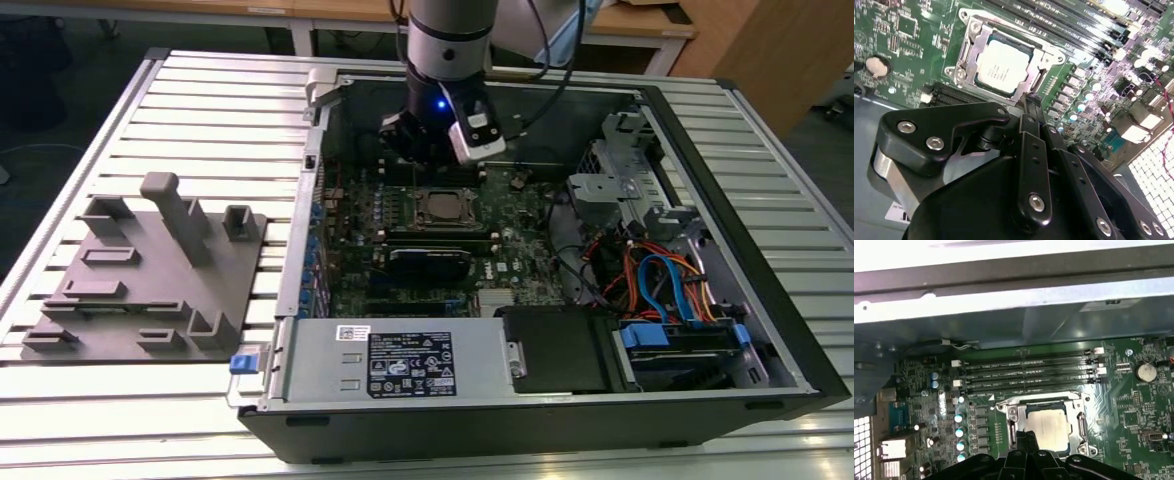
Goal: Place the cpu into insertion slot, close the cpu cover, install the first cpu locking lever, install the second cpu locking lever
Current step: 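Install the first cpu locking lever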
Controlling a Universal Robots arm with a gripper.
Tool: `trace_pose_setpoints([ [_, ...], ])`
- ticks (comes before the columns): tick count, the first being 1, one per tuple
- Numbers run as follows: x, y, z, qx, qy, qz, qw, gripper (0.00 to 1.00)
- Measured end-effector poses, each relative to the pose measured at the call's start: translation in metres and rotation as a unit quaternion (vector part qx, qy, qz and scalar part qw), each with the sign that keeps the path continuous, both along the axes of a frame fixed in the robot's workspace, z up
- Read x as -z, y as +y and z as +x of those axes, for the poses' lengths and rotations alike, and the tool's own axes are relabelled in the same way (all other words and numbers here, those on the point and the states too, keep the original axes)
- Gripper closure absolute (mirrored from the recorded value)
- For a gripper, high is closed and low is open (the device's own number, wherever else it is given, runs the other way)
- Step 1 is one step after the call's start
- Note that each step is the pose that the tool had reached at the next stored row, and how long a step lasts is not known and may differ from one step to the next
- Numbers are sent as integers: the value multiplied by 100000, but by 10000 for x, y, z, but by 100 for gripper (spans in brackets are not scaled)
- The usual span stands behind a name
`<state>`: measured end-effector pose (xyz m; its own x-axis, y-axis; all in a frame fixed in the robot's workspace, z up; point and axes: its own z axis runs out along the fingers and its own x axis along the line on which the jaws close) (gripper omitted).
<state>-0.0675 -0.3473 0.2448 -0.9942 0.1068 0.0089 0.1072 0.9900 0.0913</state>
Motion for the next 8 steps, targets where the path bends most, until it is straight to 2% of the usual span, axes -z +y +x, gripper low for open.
trace_pose_setpoints([
  [8, 1, -3, -69, -2217, -9, -5, 99975, 89],
])
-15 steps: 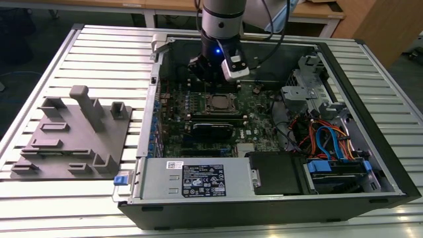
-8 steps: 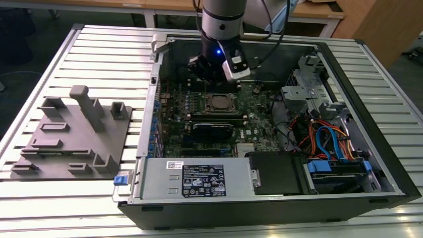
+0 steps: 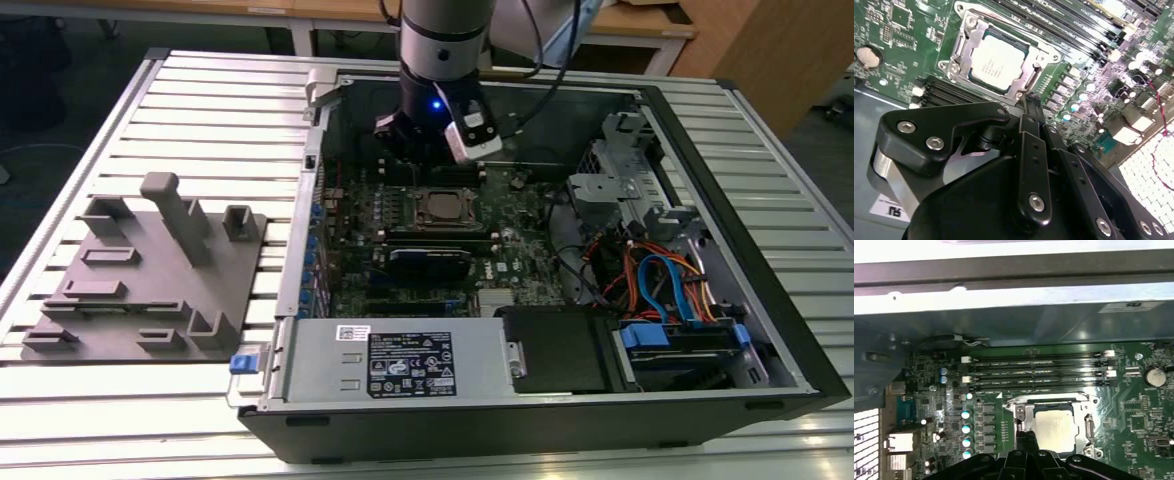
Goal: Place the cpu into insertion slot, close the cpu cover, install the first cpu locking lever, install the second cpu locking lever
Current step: 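Install the first cpu locking lever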
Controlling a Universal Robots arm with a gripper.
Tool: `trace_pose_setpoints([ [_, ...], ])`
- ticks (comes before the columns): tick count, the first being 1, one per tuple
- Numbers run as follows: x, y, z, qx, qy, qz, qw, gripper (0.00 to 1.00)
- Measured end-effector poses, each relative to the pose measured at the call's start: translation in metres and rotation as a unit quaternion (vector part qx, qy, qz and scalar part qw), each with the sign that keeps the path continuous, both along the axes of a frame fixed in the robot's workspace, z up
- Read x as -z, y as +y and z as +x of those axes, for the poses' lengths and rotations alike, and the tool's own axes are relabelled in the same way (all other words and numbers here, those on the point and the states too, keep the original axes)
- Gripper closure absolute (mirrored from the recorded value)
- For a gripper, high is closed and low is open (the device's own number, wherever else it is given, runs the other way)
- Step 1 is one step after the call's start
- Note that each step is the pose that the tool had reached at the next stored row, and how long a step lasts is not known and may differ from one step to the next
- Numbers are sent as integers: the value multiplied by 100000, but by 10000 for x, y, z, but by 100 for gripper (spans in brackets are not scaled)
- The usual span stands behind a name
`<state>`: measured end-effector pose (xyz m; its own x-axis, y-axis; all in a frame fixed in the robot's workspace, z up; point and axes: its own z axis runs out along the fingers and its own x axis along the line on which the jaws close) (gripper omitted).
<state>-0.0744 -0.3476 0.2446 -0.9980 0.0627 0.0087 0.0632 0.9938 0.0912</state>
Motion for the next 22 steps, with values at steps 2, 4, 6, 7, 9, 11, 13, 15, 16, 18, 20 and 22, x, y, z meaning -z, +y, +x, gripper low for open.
trace_pose_setpoints([
  [2, 2, 1, -36, -46, -59, 11, 100000, 89],
  [4, 4, 0, -76, -53, -261, 8, 100000, 89],
  [6, 5, 1, -112, -49, -504, 4, 99999, 89],
  [7, 5, 1, -124, -47, -591, 4, 99998, 89],
  [9, 6, 1, -130, -52, -656, 9, 99998, 89],
  [11, 5, 1, -135, -50, -690, 7, 99998, 89],
  [13, 5, 1, -139, -51, -715, 6, 99997, 89],
  [15, 5, 1, -142, -43, -720, 8, 99997, 89],
  [16, 5, 1, -144, -39, -723, 9, 99997, 89],
  [18, 5, 0, -157, -51, -719, 11, 99997, 89],
  [20, 6, 1, -171, -46, -721, 11, 99997, 89],
  [22, 3, 0, -172, -53, -712, 2, 99997, 89],
])
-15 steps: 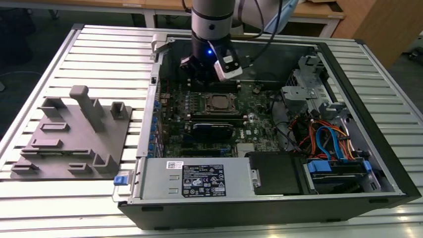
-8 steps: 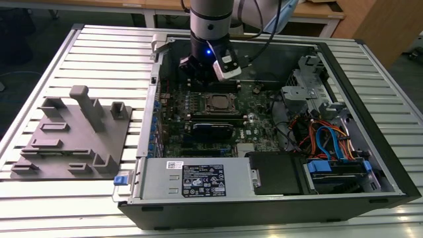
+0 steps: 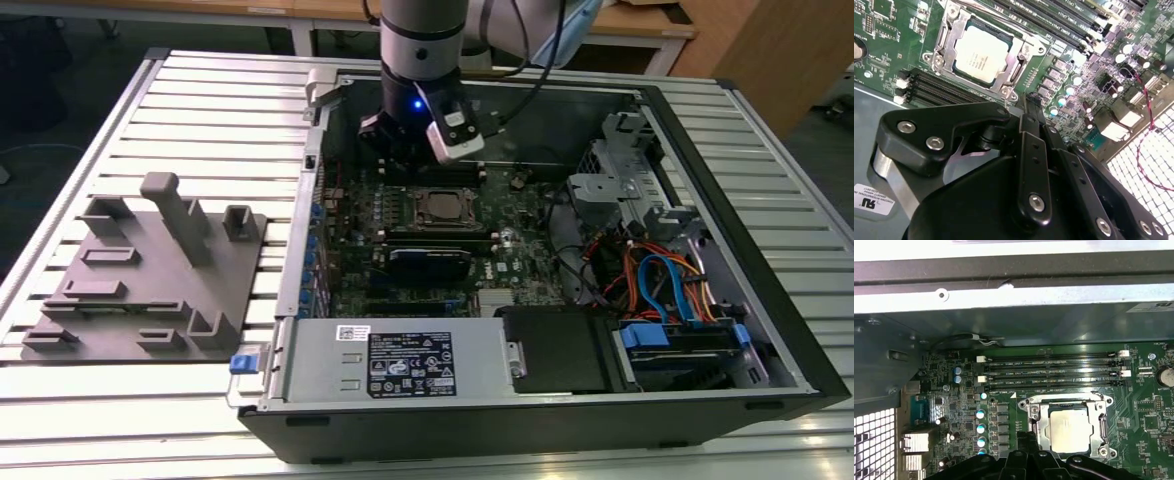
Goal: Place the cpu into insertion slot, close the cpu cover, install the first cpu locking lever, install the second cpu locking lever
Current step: 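Install the first cpu locking lever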
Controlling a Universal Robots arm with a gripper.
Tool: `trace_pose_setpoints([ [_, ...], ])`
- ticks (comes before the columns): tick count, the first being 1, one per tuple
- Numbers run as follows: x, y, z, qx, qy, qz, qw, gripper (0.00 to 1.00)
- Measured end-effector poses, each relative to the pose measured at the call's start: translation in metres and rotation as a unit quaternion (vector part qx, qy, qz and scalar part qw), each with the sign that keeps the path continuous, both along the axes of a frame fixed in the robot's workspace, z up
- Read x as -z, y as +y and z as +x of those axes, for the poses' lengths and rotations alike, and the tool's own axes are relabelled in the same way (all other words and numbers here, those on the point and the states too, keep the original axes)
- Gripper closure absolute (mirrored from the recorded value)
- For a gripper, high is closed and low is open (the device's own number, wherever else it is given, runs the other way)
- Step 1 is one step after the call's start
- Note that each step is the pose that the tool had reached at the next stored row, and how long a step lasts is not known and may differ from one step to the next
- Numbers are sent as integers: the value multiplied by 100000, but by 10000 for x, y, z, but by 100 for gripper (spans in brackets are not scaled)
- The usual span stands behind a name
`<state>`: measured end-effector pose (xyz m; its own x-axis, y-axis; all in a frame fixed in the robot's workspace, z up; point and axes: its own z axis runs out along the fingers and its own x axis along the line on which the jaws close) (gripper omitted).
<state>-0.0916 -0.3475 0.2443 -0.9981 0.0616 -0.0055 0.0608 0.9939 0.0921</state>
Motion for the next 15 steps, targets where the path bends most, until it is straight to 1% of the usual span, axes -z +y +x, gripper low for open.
trace_pose_setpoints([
  [2, -19, 0, -1, 1, 8, -1, 100000, 89],
  [5, -66, 5, -1, 9, 19, 7, 100000, 89],
  [8, -67, 26, -10, 3, 16, 15, 100000, 89],
  [10, -65, 35, -35, -3, 13, 101, 100000, 89],
  [12, -61, 53, -67, -57, 13, 104, 100000, 89],
  [14, -59, 87, -71, -78, 14, 104, 100000, 89],
  [15, -59, 110, -71, -77, 15, 102, 100000, 89],
])
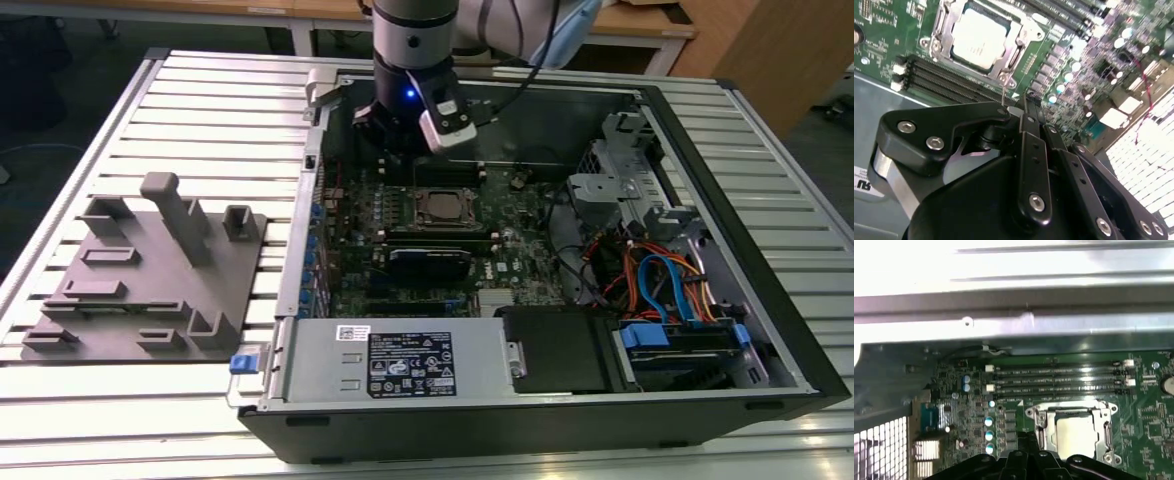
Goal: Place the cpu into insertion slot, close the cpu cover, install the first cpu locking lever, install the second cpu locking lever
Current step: 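Install the first cpu locking lever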
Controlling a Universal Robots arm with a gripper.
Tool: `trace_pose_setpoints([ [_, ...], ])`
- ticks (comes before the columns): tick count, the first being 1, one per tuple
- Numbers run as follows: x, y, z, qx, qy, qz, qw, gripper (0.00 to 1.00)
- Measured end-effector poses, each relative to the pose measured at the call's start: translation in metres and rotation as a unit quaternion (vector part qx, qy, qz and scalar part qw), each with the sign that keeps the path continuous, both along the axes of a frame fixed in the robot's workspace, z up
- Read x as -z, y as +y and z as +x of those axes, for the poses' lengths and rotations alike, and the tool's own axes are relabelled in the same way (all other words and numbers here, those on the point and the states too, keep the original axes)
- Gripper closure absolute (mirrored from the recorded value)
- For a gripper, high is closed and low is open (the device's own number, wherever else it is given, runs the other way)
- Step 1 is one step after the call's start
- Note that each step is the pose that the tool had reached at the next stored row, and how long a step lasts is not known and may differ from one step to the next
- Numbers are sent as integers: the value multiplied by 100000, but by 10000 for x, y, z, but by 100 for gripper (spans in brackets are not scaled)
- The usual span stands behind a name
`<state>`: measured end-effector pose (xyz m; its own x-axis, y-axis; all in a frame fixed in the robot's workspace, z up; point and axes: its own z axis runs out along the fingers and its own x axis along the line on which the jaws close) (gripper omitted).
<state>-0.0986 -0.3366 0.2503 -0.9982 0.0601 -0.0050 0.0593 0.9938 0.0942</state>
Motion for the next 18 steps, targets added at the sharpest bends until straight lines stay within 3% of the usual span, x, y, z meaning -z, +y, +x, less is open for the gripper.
trace_pose_setpoints([
  [4, 0, 108, -3, -10, 3, -42, 100000, 89],
  [6, -1, 134, -16, -30, -17, -78, 100000, 89],
  [13, -10, 144, -1, -28, -68, -133, 100000, 89],
  [18, -10, 149, 68, -31, -65, -135, 100000, 89],
])
